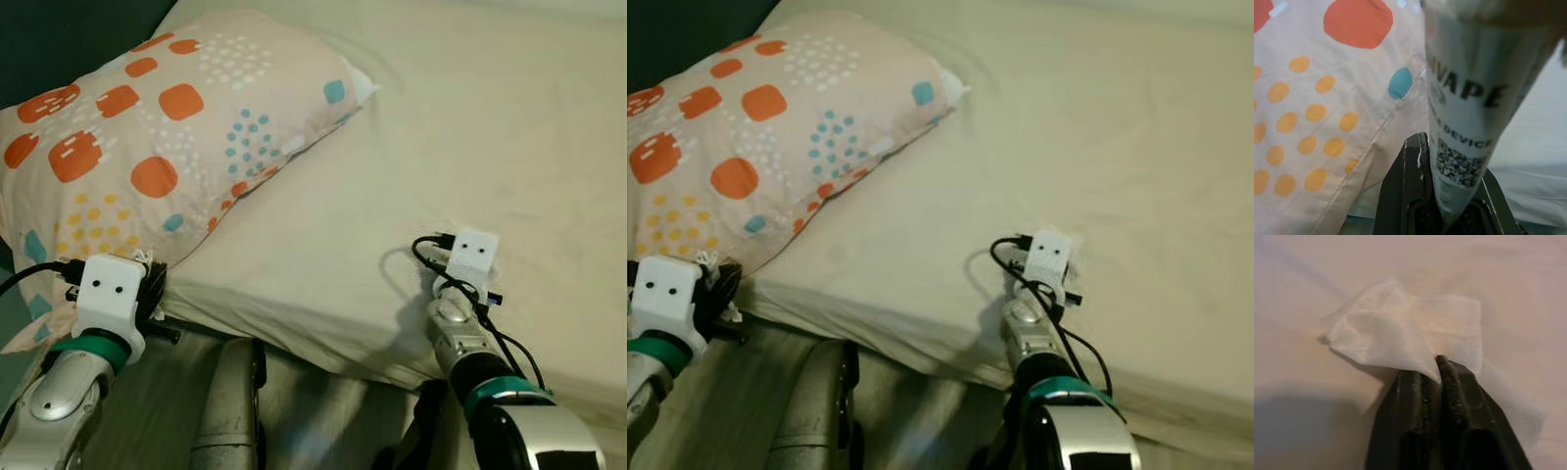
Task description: Clean up the room
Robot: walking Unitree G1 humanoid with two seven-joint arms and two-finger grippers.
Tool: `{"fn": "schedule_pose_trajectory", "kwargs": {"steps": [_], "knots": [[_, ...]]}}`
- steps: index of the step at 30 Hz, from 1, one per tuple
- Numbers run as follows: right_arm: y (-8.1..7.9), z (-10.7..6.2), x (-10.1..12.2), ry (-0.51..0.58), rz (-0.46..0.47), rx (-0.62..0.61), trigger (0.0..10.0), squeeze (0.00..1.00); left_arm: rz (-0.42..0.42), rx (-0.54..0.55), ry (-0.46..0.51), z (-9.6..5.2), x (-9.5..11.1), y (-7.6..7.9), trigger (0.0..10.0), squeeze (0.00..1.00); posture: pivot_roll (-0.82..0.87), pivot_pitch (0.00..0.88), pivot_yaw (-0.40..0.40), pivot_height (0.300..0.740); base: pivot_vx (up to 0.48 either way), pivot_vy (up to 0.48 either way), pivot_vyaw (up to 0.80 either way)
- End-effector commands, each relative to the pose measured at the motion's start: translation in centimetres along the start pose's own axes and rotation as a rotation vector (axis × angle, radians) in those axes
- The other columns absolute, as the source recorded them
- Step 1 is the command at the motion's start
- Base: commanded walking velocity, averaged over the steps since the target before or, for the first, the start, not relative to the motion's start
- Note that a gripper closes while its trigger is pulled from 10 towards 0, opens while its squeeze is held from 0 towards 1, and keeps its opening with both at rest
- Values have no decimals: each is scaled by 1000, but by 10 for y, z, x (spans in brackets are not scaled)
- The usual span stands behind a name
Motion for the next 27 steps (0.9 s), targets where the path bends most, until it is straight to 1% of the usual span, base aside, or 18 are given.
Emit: {"fn": "schedule_pose_trajectory", "kwargs": {"steps": [1,2,3,5,6,7,8,11,12,14,15,16,17,19,20,23,25,27], "knots": [[13,-8,-43,-179,125,36,0,0,11,-5,-19,4,-12,6,10000,0,353,205,59,520,0,0,0],[13,-8,-43,-179,125,36,0,0,11,-5,-19,4,-12,6,10000,0,353,205,59,520,0,0,0],[5,-9,-39,-156,169,95,0,0,19,-11,-14,6,-14,8,10000,0,337,181,46,520,0,0,0],[5,-9,-39,-156,169,95,0,0,19,-11,-14,6,-14,8,10000,0,337,181,46,520,0,0,0],[0,-11,-37,-139,190,135,0,0,24,-14,-12,8,-16,10,10000,0,315,150,32,520,0,0,0],[-10,-16,-31,-81,225,231,0,0,20,-20,3,12,-15,12,10000,0,287,112,18,520,0,0,0],[-10,-16,-31,-81,225,231,0,0,20,-20,3,12,-15,12,10000,0,287,112,18,520,0,0,0],[-33,-48,-8,90,306,488,0,0,-8,-22,39,29,-8,13,10000,0,232,54,9,520,0,0,0],[-33,-48,-8,90,306,488,0,0,-8,-22,39,29,-8,13,10000,0,232,54,9,520,0,0,0],[-48,-79,6,183,322,604,0,0,-45,-30,38,41,-6,16,10000,0,177,7,16,520,0,0,0],[-48,-79,6,183,322,604,0,0,-45,-30,38,41,-6,16,10000,0,177,7,16,520,0,0,0],[-53,-89,10,210,328,633,2353,0,-64,-34,34,45,-6,18,10000,0,177,7,16,520,0,0,0],[-60,-101,15,240,328,672,10000,0,-96,-43,29,49,-6,21,10000,0,161,0,21,520,0,0,0],[-72,-117,20,281,321,728,10000,0,-135,-62,28,53,-7,27,10000,0,144,0,28,520,0,0,0],[-81,-125,22,291,324,764,10000,0,-128,-73,25,55,-9,33,10000,0,130,0,31,520,0,0,0],[-86,-128,23,294,326,785,10000,0,-118,-79,23,57,-11,36,10000,0,130,0,31,520,0,0,0],[-97,-132,25,279,353,824,10000,0,-88,-81,32,62,-12,43,10000,0,119,0,28,520,0,0,0],[-100,-130,29,284,362,837,10000,0,-73,-78,41,64,-12,46,10000,0,123,0,23,520,0,0,0]]}}
Point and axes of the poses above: a point about 5 cm out from each wrist's last joint towards the gripper, its own z axis pointing out of the wrist towards the gripper, its own x axis along the axis of the wrist's last joint, y = z × x, the point moved 3 cm from there along z, pointing out of the wrist towards the gripper, and after that the axes turned 2 degrees about z, right-handed, at the moved point
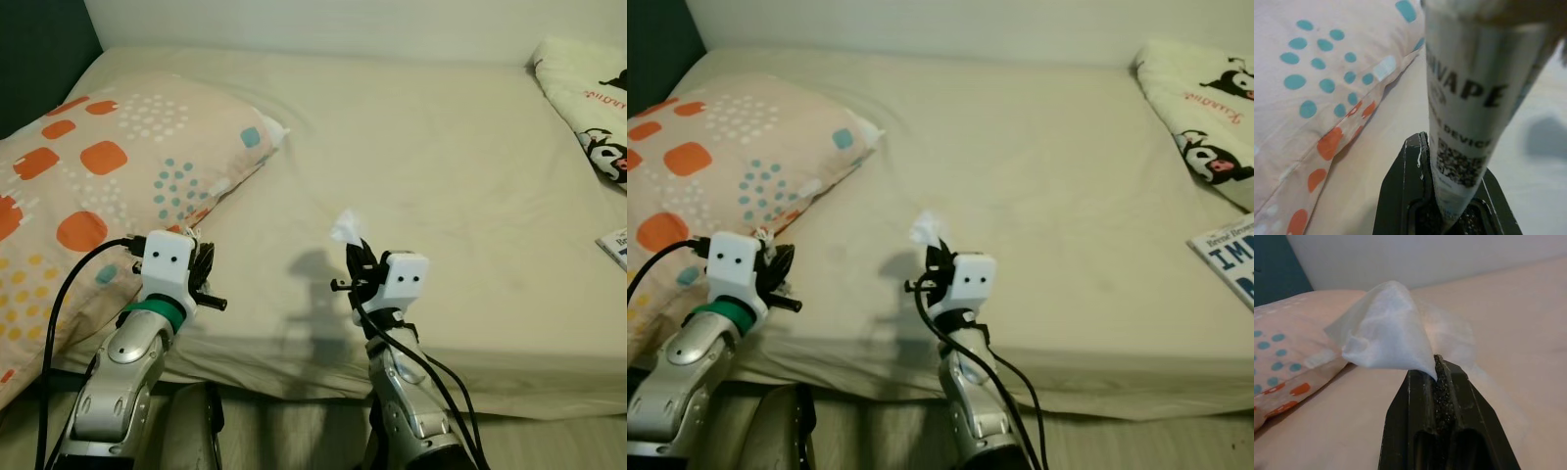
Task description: Clean up the room
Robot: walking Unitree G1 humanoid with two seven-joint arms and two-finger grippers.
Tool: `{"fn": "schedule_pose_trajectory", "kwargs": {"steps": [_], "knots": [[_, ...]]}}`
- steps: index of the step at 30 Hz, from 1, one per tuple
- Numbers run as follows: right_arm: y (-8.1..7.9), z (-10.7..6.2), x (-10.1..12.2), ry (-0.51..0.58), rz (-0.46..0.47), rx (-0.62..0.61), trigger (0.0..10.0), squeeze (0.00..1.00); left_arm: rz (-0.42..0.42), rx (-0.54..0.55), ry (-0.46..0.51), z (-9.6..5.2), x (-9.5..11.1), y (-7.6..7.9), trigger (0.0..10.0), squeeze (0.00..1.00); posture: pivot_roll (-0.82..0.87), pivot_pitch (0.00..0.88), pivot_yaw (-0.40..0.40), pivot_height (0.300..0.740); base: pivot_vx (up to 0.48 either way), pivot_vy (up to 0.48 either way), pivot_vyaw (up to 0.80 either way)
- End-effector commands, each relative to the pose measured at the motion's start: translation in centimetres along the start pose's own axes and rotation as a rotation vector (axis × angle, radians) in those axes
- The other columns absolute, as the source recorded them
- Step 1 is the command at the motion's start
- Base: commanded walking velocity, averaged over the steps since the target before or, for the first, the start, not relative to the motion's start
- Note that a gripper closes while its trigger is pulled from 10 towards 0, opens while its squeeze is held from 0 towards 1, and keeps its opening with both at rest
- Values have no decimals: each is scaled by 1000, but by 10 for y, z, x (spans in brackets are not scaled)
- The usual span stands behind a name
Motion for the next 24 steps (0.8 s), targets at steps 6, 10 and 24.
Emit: {"fn": "schedule_pose_trajectory", "kwargs": {"steps": [6,10,24], "knots": [[10,13,3,-8,-9,-16,10000,0,14,34,2,3,-6,1,10000,0,137,0,10,520,0,0,0],[52,15,7,-64,-121,-175,10000,0,-8,118,-35,1,-13,-18,10000,0,159,0,-12,535,0,0,0],[57,20,12,-69,-189,-175,10000,0,37,200,39,3,-3,-32,10000,0,174,0,-30,595,0,0,0]]}}
Point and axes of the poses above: a point about 5 cm out from each wrist's last joint towards the gripper, its own z axis pointing out of the wrist towards the gripper, its own x axis along the axis of the wrist's last joint, y = z × x, the point moved 3 cm from there along z, pointing out of the wrist towards the gripper, and after that the axes turned 2 degrees about z, right-handed, at the moved point
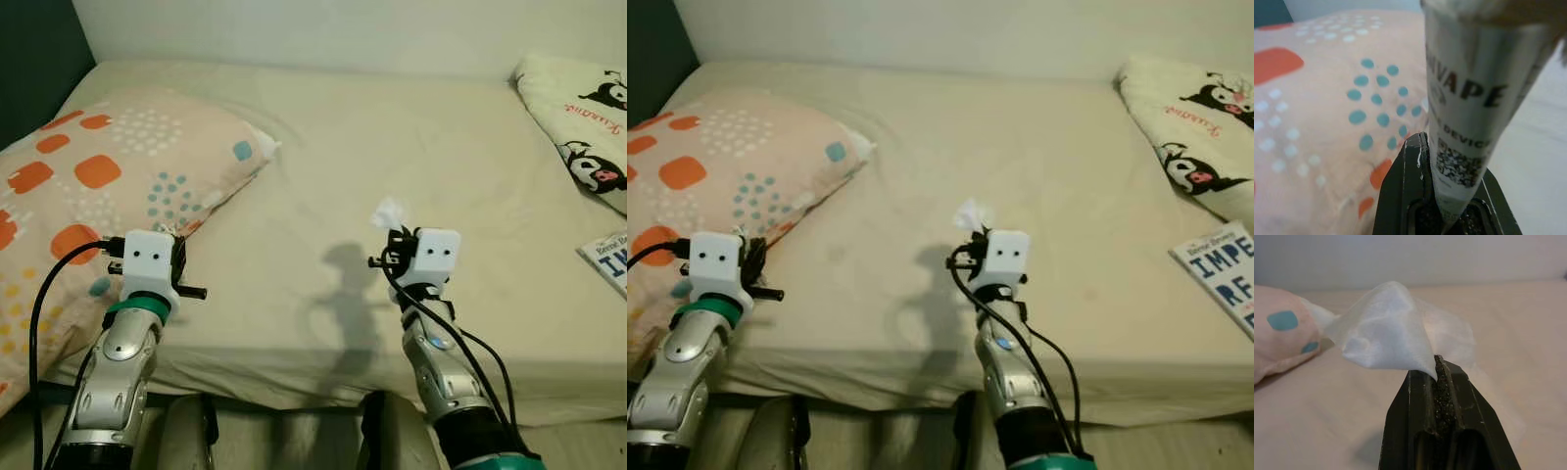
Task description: Clean up the room
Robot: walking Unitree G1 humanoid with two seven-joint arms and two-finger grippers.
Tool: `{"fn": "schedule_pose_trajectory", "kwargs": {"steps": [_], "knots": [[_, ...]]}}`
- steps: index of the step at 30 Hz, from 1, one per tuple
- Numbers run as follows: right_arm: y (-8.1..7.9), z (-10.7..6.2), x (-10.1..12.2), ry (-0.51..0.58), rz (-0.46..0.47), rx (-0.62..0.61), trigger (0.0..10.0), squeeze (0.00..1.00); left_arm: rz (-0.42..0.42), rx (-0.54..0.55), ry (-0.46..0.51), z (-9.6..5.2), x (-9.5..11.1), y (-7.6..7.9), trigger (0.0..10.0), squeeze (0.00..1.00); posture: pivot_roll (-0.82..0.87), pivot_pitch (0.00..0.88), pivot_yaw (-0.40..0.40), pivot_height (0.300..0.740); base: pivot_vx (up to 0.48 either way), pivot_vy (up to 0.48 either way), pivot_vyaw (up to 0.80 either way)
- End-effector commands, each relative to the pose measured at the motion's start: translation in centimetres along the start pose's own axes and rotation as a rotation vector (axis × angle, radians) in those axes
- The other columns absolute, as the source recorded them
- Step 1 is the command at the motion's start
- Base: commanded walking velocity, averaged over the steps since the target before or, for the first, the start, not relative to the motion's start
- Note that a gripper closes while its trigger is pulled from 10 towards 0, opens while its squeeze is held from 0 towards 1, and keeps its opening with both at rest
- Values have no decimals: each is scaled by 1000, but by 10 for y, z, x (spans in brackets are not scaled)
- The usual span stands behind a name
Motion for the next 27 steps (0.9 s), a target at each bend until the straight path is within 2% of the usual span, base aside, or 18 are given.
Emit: {"fn": "schedule_pose_trajectory", "kwargs": {"steps": [1,27], "knots": [[1,-1,-6,-27,-6,-8,10000,0,18,11,0,2,0,-2,10000,0,173,0,-27,600,0,0,0],[0,-5,-14,-55,-6,-26,10000,0,31,9,19,3,-1,-4,10000,0,177,0,-10,695,0,0,0]]}}
Point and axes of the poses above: a point about 5 cm out from each wrist's last joint towards the gripper, its own z axis pointing out of the wrist towards the gripper, its own x axis along the axis of the wrist's last joint, y = z × x, the point moved 3 cm from there along z, pointing out of the wrist towards the gripper, and after that the axes turned 2 degrees about z, right-handed, at the moved point
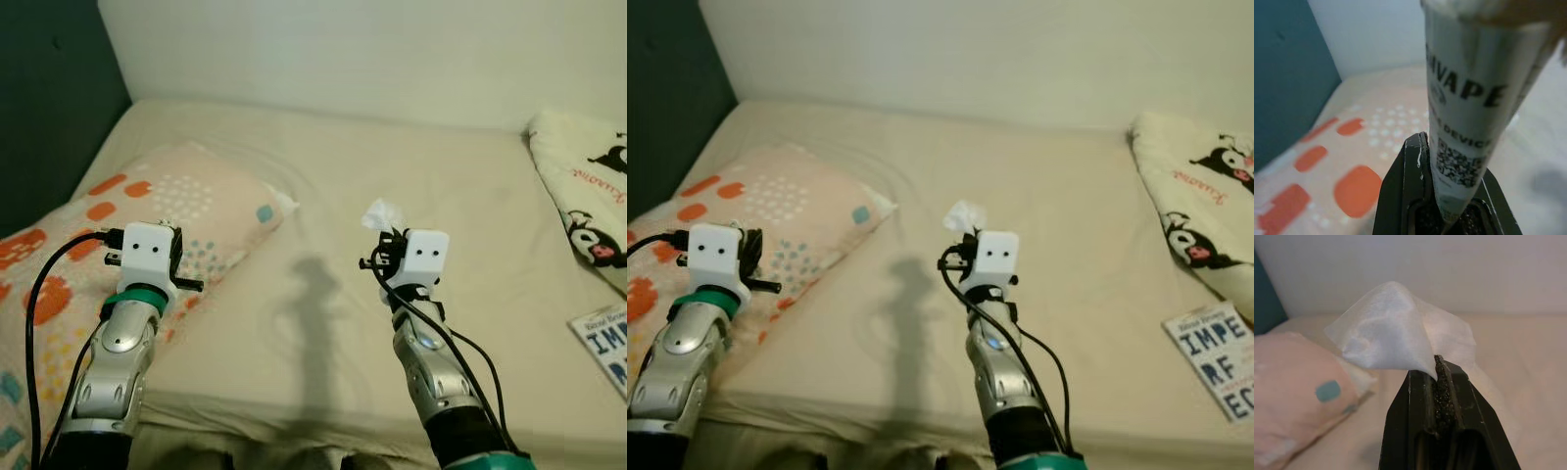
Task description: Clean up the room
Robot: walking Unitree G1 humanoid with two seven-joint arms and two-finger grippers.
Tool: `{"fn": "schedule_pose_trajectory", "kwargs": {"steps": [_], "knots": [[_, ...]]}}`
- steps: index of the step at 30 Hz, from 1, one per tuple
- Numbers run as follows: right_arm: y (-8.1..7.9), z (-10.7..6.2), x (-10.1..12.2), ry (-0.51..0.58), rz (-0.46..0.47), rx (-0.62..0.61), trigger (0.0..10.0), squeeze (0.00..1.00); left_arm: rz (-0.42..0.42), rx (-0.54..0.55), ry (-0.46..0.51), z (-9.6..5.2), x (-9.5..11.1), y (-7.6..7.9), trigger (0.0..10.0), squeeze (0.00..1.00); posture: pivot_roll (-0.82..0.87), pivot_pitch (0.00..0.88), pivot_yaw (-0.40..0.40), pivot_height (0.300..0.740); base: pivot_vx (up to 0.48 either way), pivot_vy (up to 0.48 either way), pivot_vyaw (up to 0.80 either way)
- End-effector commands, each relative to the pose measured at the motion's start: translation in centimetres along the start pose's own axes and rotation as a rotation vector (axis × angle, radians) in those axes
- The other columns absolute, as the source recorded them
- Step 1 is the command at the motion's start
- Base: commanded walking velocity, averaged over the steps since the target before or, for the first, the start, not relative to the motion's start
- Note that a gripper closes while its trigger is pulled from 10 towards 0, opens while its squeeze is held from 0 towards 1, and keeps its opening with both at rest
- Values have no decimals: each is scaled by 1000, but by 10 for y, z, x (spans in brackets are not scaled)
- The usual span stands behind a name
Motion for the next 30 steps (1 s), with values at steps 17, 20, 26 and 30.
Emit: {"fn": "schedule_pose_trajectory", "kwargs": {"steps": [17,20,26,30], "knots": [[3,-4,-12,-45,-2,-28,10000,0,0,10,-27,-3,-11,1,10000,0,185,0,-9,740,0,0,0],[4,-4,-12,-45,-3,-34,10000,0,-2,14,-28,-2,-12,2,10000,0,186,0,-9,740,0,0,0],[2,-5,-12,-37,4,-29,10000,0,-4,18,-28,-3,-12,2,10000,0,187,0,-12,740,0,0,0],[0,-5,-12,-37,7,-20,10000,0,-7,25,-25,-3,-13,1,10000,0,188,0,-14,740,0,0,0]]}}
Point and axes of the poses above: a point about 5 cm out from each wrist's last joint towards the gripper, its own z axis pointing out of the wrist towards the gripper, its own x axis along the axis of the wrist's last joint, y = z × x, the point moved 3 cm from there along z, pointing out of the wrist towards the gripper, and after that the axes turned 2 degrees about z, right-handed, at the moved point
